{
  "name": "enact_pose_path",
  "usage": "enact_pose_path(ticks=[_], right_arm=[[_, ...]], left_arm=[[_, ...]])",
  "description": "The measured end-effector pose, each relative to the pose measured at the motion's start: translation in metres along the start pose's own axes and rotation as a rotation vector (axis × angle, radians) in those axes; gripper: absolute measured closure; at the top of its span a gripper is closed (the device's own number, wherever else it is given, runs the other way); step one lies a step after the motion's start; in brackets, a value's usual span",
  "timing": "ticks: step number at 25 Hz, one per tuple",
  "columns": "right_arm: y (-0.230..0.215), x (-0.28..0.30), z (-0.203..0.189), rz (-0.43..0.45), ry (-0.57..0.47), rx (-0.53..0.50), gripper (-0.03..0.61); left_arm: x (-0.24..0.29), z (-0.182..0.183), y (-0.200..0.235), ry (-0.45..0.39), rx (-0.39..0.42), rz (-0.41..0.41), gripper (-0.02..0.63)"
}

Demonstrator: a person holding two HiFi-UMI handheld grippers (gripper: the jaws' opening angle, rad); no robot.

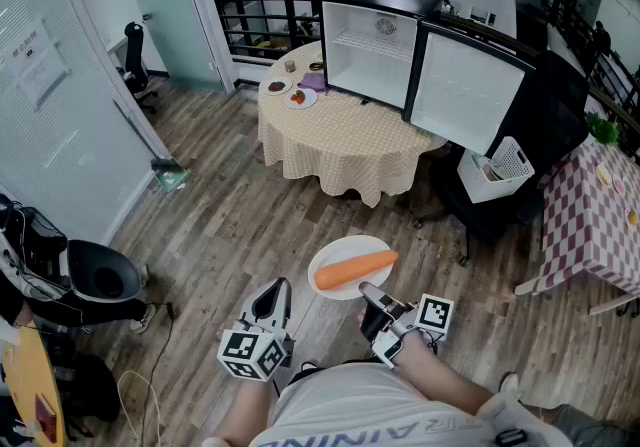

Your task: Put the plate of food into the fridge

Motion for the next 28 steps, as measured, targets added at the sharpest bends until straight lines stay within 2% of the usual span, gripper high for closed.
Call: enact_pose_path(ticks=[8,18,28], right_arm=[[-0.006,-0.006,0.006,-0.019,-0.019,-0.010,0.543],[0.000,0.001,-0.001,0.003,-0.018,-0.024,0.543],[-0.002,0.018,-0.047,-0.002,-0.007,-0.029,0.543]], left_arm=[[0.003,-0.006,-0.001,0.017,-0.009,-0.005,0.604],[-0.007,-0.005,0.005,0.010,-0.013,0.008,0.605],[-0.044,0.002,0.041,-0.005,-0.022,0.025,0.604]])
Point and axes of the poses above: the fingertips, and each gripper's own axes: x forward along the fingers, y to its left, z out of its top, the point moved 8 cm from there along -x, backward along the fingers, and after that the axes turned 14 degrees about -y, right-handed, at the moved point
